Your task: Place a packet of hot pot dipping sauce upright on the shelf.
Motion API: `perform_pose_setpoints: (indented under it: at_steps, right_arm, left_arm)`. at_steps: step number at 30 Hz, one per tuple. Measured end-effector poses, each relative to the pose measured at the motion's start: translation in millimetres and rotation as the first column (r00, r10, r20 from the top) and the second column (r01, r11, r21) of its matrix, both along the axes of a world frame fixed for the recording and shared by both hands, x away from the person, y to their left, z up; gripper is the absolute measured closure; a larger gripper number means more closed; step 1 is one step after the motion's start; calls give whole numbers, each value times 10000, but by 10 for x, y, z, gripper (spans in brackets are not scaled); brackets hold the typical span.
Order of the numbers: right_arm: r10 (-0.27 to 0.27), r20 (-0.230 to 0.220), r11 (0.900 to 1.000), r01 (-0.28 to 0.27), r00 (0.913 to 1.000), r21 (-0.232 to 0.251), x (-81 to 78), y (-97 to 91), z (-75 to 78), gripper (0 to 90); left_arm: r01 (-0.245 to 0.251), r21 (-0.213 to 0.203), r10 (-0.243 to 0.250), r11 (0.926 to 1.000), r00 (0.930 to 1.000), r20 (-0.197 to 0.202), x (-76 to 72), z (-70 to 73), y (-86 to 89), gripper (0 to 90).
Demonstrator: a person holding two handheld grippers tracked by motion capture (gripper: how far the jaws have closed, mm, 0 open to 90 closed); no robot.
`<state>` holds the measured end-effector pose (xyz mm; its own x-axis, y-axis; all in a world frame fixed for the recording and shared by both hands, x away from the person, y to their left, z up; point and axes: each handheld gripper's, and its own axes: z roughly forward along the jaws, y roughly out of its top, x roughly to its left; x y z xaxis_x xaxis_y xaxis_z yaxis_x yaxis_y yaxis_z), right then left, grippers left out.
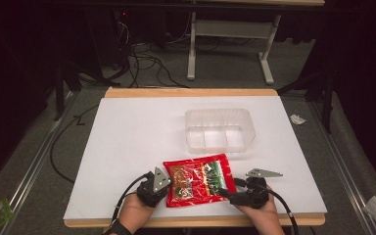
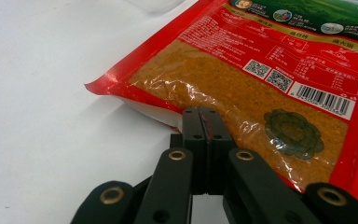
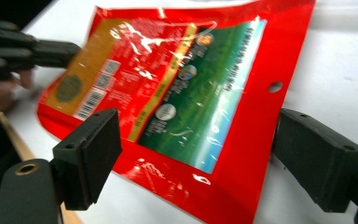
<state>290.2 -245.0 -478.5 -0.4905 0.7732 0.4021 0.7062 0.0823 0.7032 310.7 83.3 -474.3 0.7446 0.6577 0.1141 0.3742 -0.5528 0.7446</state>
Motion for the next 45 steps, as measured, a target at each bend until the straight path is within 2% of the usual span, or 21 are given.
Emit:
perform_pose_setpoints:
  at_steps: [6, 13, 18, 22, 26, 27, 28, 29, 30, 31, 33, 35, 36, 39, 45]
  right_arm:
    - [319, 229, 9993, -322, 9992, 162, -25, 43, 38, 169]
    - [666, 399, 9978, -665, 9970, -25, -50, 133, 43, 197]
    - [759, 521, 9971, -763, 9958, 60, -73, 177, 51, 250]
    - [866, 678, 9959, -881, 9939, 192, -85, 213, 51, 332]
    - [655, 715, 9973, -677, 9953, 286, -89, 291, 25, 460]
    - [655, 715, 9973, -677, 9953, 286, -89, 291, 25, 460]
    - [426, 546, 9985, -444, 9976, 321, -83, 320, 9, 490]
    - [426, 546, 9985, -444, 9976, 321, -83, 320, 9, 490]
    - [112, 447, 9992, -130, 9989, 390, -76, 334, -9, 511]
    - [112, 447, 9992, -130, 9989, 390, -76, 334, -9, 511]
    - [-288, 435, 9987, 269, 9986, 439, -67, 343, -17, 565]
    - [-381, 423, 9985, 364, 9984, 407, -65, 346, -20, 582]
    - [-495, 384, 9982, 482, 9980, 343, -60, 349, -28, 631]
    - [-594, 339, 9981, 587, 9977, 205, -51, 336, -36, 676]
    - [-778, 147, 9968, 775, 9969, 218, -52, 315, -40, 725]
  left_arm:
    - [32, -27, -32, 10000, 10000, -16, 3, -4, 5, 900]
    - [70, -22, -70, 10000, 9999, -77, 5, -10, 13, 900]
    - [86, -11, -86, 10000, 9999, -83, 6, -12, 14, 900]
    - [107, 4, -107, 9999, 9999, -83, 7, -15, 16, 900]
    - [112, 22, -112, 9999, 9999, -84, 8, -16, 16, 900]
    - [112, 22, -112, 9999, 9999, -84, 8, -16, 16, 900]
    - [117, 26, -117, 9999, 9999, -86, 8, -16, 17, 900]
    - [124, 37, -124, 9999, 9999, -83, 8, -16, 17, 900]
    - [128, 48, -128, 9999, 9999, -78, 8, -16, 18, 900]
    - [139, 39, -138, 9999, 9999, -72, 8, -17, 20, 900]
    - [129, 65, -128, 9999, 9999, -79, 9, -15, 24, 893]
    - [106, 62, -105, 9999, 9999, -92, 11, -12, 29, 889]
    - [97, 23, -97, 10000, 9999, -84, 13, -14, 35, 881]
    - [65, 26, -65, 10000, 9999, -120, 17, -11, 43, 859]
    - [-54, -25, 54, 10000, 9999, -159, 29, -5, 64, 816]
